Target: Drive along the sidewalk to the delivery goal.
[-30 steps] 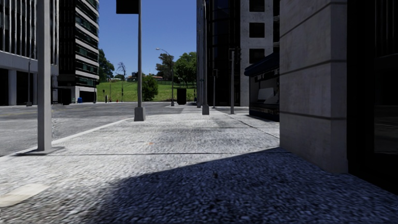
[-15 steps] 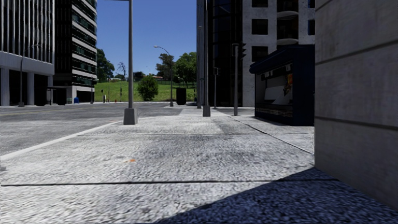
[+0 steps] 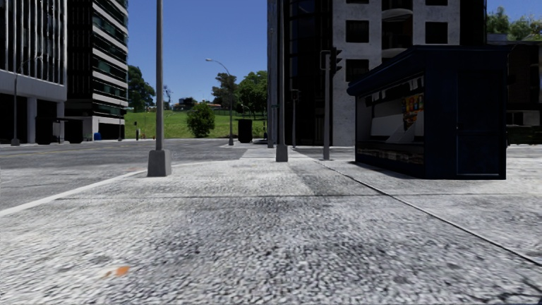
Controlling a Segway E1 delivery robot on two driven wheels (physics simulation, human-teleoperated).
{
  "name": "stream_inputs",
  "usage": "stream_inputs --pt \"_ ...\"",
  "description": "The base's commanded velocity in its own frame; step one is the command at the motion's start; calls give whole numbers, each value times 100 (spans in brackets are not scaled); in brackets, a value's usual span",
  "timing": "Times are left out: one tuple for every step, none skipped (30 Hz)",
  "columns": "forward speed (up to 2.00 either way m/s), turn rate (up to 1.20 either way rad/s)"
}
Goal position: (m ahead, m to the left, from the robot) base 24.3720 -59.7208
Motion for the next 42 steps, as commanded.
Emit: stream_inputs --pt "200 -32" --pt "200 -32" --pt "200 -32" --pt "200 -32" --pt "200 -32" --pt "200 -32" --pt "200 -32" --pt "200 -32" --pt "200 -32" --pt "200 -32" --pt "200 -32" --pt "200 -32" --pt "200 -32" --pt "200 -32" --pt "200 -32" --pt "200 -32" --pt "200 -32" --pt "200 -32" --pt "200 -32" --pt "200 -32" --pt "200 -32" --pt "200 -32" --pt "200 -32" --pt "200 -32" --pt "200 -32" --pt "200 -32" --pt "200 -32" --pt "200 -32" --pt "200 -32" --pt "200 -32" --pt "200 -32" --pt "200 -32" --pt "200 -32" --pt "200 -32" --pt "200 -32" --pt "200 -23" --pt "200 -23" --pt "200 -2" --pt "200 0" --pt "200 0" --pt "200 0" --pt "200 0"
